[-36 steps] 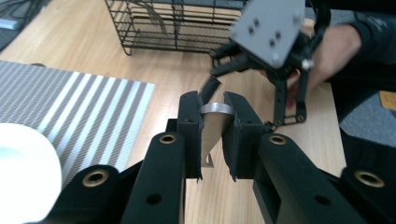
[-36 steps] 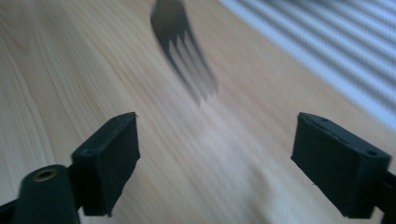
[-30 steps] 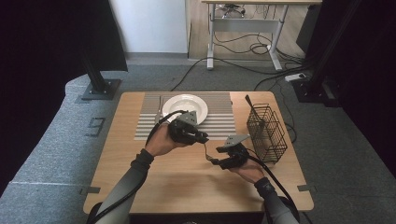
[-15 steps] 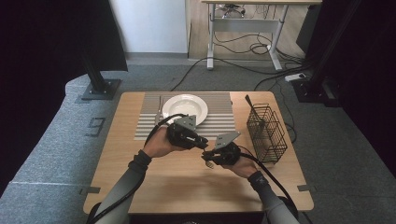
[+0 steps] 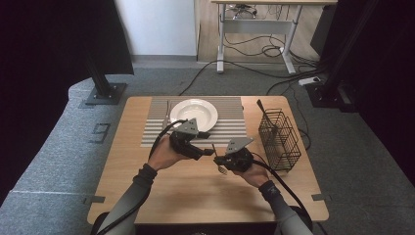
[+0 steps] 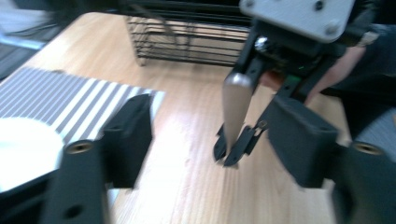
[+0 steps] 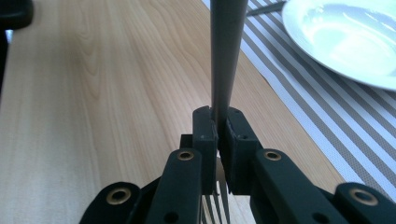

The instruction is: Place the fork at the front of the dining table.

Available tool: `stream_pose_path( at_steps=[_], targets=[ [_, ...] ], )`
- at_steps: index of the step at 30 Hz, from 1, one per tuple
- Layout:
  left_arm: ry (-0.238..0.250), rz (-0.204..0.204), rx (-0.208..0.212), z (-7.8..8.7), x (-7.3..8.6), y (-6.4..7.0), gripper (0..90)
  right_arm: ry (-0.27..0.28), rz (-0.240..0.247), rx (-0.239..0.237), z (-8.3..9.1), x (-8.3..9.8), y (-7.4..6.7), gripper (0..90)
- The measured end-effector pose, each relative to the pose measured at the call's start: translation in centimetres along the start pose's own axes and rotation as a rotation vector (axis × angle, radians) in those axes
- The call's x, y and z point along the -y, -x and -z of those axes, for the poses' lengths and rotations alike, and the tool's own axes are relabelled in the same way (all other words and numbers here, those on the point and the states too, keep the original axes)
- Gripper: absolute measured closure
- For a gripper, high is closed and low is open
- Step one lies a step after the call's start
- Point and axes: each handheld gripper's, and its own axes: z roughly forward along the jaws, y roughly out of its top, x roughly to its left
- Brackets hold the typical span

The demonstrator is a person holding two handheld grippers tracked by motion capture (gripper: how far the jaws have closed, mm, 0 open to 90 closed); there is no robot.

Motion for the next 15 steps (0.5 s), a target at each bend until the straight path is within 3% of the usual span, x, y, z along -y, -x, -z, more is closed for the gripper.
stream_pose_path(
  at_steps=[9, 15],
  targets=[
    [-0.005, 0.086, -0.136, 0.3, 3.1, 0.9, 12.3, -0.028, -0.036, 0.05, -0.1, 0.2, 0.8, 83.9],
    [-0.018, 0.109, -0.178, -0.2, 5.0, 2.0, 0.0, -0.043, -0.068, 0.09, 0.2, 0.2, 1.5, 83.9]
  ],
)
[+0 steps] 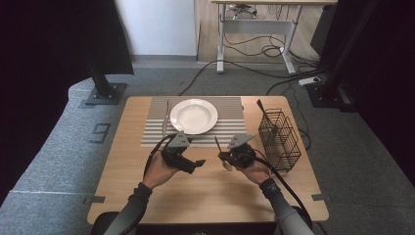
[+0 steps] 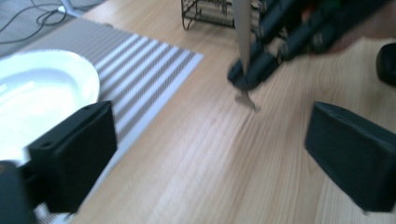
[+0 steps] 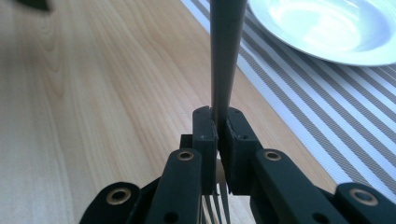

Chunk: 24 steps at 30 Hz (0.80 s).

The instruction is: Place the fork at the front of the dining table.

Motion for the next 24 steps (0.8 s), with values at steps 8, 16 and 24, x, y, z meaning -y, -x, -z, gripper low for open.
stream_pose_path(
  at_steps=[8, 16, 24],
  targets=[
    [-0.024, 0.066, -0.039, -0.9, 4.7, 1.1, 0.0, -0.017, -0.047, 0.058, 0.3, -0.3, 1.4, 83.9],
    [-0.083, 0.077, -0.067, -1.6, 7.9, 1.6, 0.0, -0.038, -0.085, 0.137, 0.3, -1.5, 3.0, 83.9],
    [-0.125, 0.119, -0.11, -1.3, 9.7, 1.7, 0.0, -0.058, -0.137, 0.211, 0.1, -3.1, 5.2, 83.8]
  ],
)
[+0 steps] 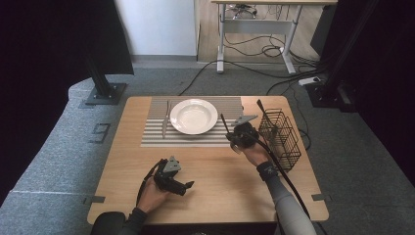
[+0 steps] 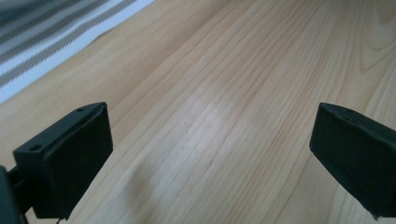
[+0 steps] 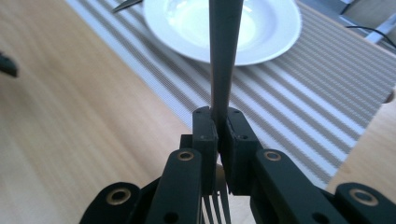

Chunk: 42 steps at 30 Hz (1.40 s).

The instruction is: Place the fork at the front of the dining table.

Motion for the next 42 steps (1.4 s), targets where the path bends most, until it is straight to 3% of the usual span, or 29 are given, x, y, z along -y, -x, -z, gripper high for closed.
stream_pose_path(
  at_steps=[4, 10, 17, 29, 42],
  targets=[
    [-0.036, 0.008, -0.018, -0.4, 0.5, -0.1, 0.0, -0.016, -0.014, 0.037, -0.6, -1.0, 0.9, 83.9],
    [-0.086, -0.015, -0.019, -1.0, 0.7, 0.1, 0.0, -0.044, -0.034, 0.08, -1.7, -2.3, 2.0, 83.9],
    [-0.107, -0.024, -0.014, -1.3, 0.6, 0.2, 0.0, -0.078, -0.057, 0.12, -3.6, -3.3, 3.5, 84.0],
    [-0.111, -0.019, 0.006, -1.3, 0.6, 0.1, 0.0, -0.146, -0.15, 0.191, -7.2, -3.8, 6.4, 84.4],
    [-0.117, -0.01, 0.021, -1.3, 0.6, 0.0, 0.4, -0.217, -0.203, 0.239, -10.8, -3.0, 8.5, 84.6]
  ],
)
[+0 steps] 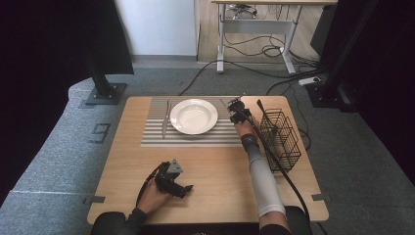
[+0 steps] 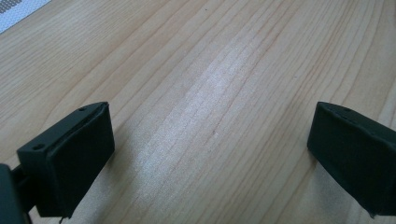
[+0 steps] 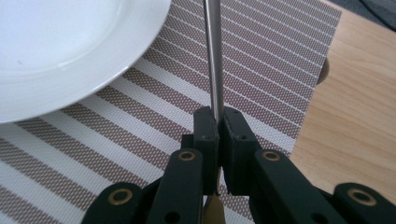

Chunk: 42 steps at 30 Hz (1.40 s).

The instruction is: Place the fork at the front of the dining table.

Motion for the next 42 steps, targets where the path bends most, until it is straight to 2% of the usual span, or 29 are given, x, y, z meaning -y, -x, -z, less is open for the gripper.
stream_pose_path(
  at_steps=[7, 14, 29, 34, 36, 39, 42],
  targets=[
    [-0.001, 0.001, 0.003, 0.0, 0.0, 0.0, 0.6, -0.042, -0.017, 0.017, -2.2, 0.5, 0.4, 84.7],
    [-0.003, 0.003, 0.007, 0.0, 0.0, -0.1, 0.8, -0.066, -0.038, 0.017, -3.2, 1.0, 0.8, 84.5],
    [-0.003, 0.003, 0.008, 0.0, 0.0, -0.1, 0.9, -0.058, -0.056, -0.002, -3.2, 1.1, 1.1, 82.2],
    [-0.003, 0.003, 0.008, 0.0, 0.0, -0.1, 0.9, -0.037, -0.07, -0.02, -2.4, 1.4, 1.3, 69.9],
    [-0.003, 0.004, 0.008, 0.0, 0.0, -0.1, 0.9, -0.04, -0.072, -0.026, -2.1, 1.6, 1.4, 68.5],
    [-0.003, 0.004, 0.009, 0.0, 0.0, -0.1, 0.9, -0.036, -0.077, -0.026, -1.6, 2.2, 1.4, 68.9],
    [-0.004, 0.004, 0.009, 0.0, 0.0, -0.1, 0.9, -0.019, -0.071, -0.041, -1.0, 2.7, 1.2, 73.1]
  ],
)
